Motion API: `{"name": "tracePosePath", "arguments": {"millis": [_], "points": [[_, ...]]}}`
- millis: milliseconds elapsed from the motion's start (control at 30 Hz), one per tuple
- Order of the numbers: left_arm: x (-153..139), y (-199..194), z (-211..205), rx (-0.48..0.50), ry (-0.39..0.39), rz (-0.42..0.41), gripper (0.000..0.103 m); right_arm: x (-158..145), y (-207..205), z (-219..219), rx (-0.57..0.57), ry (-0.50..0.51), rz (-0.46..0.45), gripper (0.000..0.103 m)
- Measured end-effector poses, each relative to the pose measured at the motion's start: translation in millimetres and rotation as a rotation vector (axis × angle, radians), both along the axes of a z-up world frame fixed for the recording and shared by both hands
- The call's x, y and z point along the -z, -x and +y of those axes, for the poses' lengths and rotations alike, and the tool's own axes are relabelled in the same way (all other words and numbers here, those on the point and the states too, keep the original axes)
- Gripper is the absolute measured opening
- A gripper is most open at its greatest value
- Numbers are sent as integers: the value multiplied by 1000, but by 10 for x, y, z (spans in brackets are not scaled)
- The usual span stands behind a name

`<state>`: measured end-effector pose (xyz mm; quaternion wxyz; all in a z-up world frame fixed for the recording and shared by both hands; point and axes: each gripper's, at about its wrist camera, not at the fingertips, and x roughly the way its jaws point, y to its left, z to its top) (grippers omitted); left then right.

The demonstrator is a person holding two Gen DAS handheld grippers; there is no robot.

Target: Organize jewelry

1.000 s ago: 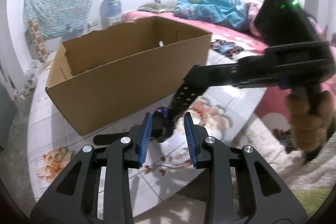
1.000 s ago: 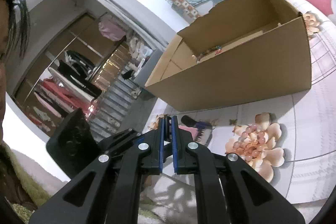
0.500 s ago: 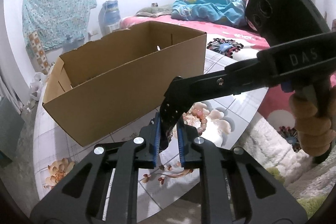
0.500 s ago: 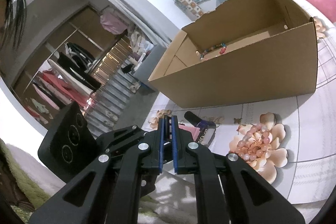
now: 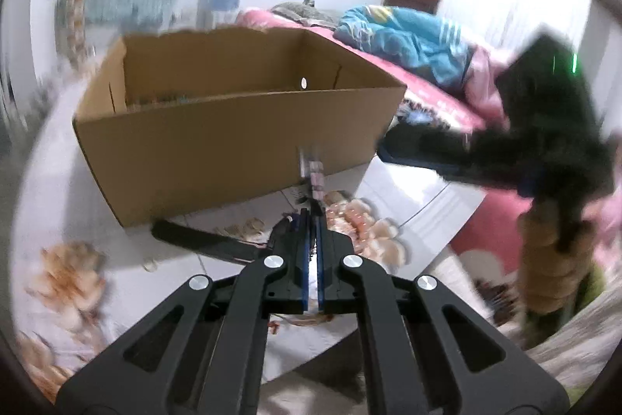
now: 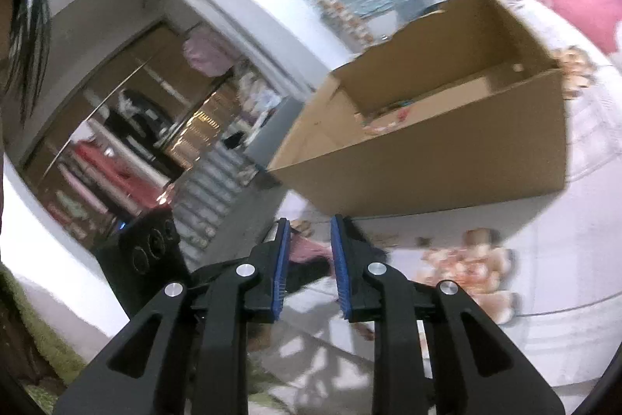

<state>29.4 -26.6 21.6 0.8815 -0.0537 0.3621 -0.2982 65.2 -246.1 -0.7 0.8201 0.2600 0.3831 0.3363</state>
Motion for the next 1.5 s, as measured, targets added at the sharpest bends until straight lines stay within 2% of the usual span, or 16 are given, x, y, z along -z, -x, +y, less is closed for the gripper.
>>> {"name": "tracePosePath", "arguments": {"millis": [100, 200, 333, 900, 1500], "points": [[59, -108, 171, -16, 123, 85, 2, 140, -7, -35, 21, 22, 45, 22], [126, -177, 283, -32, 210, 147, 2, 277, -12, 51, 5, 43, 84, 22], [180, -188, 349, -48, 255, 176, 2, 369, -45, 212, -34, 43, 108, 22], [171, -187, 345, -42, 269, 185, 2, 504, -219, 566, -110, 89, 131, 22], [199, -218, 382, -47, 297, 200, 2, 763, -336, 414, -120, -35, 211, 17]]}}
